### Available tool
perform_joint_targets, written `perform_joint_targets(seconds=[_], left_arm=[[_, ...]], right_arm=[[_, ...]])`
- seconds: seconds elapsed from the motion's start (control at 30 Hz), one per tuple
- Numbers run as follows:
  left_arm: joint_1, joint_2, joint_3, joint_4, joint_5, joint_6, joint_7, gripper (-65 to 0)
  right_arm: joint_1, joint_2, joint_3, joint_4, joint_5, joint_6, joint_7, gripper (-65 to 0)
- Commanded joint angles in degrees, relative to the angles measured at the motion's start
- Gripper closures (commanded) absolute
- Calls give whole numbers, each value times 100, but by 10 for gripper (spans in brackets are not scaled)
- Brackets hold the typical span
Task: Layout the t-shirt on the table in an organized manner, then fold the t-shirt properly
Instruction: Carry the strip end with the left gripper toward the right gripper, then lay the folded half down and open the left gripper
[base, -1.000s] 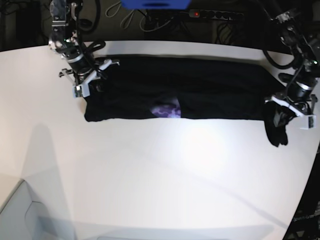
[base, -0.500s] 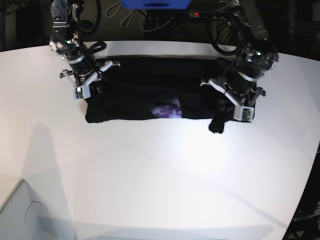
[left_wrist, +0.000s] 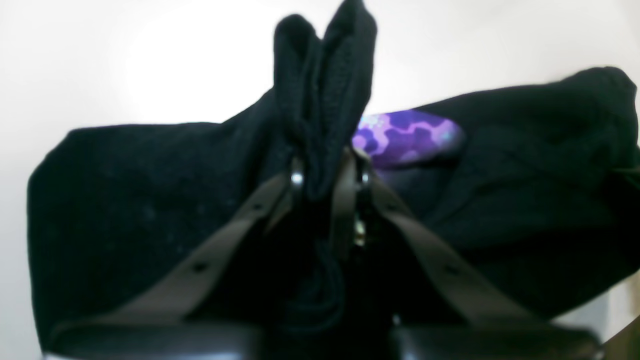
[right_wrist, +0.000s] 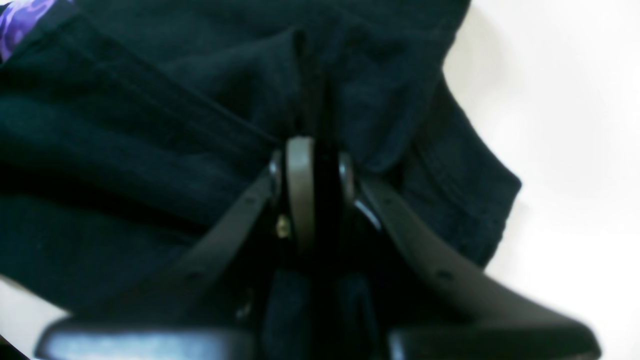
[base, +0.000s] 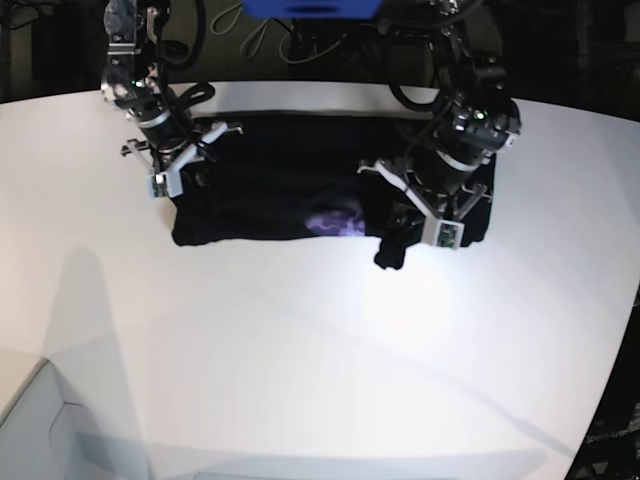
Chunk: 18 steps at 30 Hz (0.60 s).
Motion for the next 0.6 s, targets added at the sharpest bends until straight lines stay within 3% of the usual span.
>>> perform_joint_targets(seconds=[0.0,0.4,0.5,0.57], left_arm=[[-64,25,64,96,-85,45,-129,-1],[-20,-133,266,96,-76,80,-102,-6],[-12,-141,231,96,-76,80,-76,-67],[32,-141,231,96,-76,71,-111,-157]], right_arm=[[-11,-8,-9,31,-51,46,-142,-89],[-11,-8,-18,31,-51,46,-142,-89],[-11,-8,-18,31,-51,46,-142,-89],[-3,-8,-18,31,-51,46,-142,-89]])
